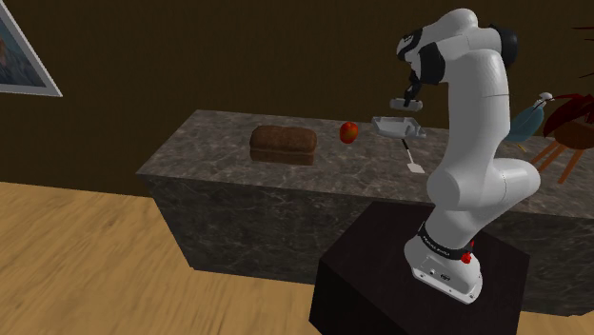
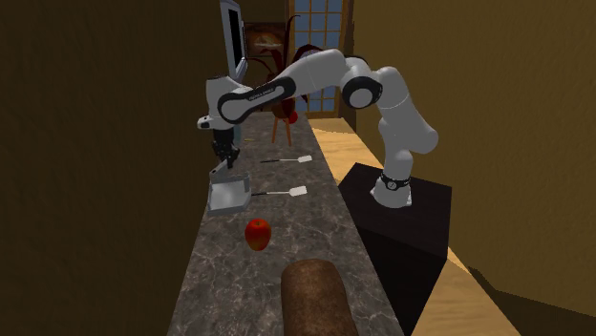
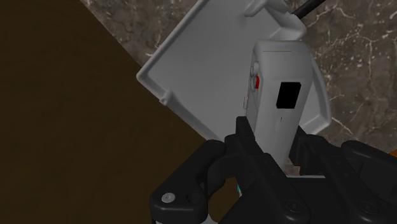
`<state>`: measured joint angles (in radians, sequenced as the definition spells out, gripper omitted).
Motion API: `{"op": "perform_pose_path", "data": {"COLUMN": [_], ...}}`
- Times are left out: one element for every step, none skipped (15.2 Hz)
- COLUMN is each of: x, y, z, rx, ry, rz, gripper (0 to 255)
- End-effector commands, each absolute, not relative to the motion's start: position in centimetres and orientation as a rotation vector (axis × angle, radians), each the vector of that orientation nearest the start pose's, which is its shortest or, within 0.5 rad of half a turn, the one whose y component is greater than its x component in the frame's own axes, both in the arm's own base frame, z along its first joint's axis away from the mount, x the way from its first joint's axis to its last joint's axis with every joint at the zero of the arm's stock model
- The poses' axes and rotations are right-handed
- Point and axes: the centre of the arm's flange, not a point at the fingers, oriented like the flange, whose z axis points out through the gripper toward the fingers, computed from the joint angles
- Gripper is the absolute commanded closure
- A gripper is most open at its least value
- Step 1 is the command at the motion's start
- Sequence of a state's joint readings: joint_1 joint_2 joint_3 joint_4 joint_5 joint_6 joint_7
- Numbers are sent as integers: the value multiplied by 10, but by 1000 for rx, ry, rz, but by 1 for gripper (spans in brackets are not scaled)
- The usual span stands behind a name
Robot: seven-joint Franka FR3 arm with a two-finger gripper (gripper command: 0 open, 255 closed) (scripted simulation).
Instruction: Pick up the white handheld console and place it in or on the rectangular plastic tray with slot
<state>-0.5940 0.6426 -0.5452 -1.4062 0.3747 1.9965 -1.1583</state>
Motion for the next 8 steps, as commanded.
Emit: {"op": "perform_pose_path", "data": {"x": [389,389,389,389,389,389,389,389], "y": [-602,-602,-602,-602,-602,-602,-602,-602], "z": [359,353,348,343,338,332,327,322], "rx": [-3168,-3168,-3168,-3168,-3168,-3168,-3168,-3168], "ry": [52,52,52,52,52,52,52,52], "rz": [-71,-71,-71,-71,-71,-71,-71,-71], "gripper": [255,255,255,255,255,255,255,255]}}
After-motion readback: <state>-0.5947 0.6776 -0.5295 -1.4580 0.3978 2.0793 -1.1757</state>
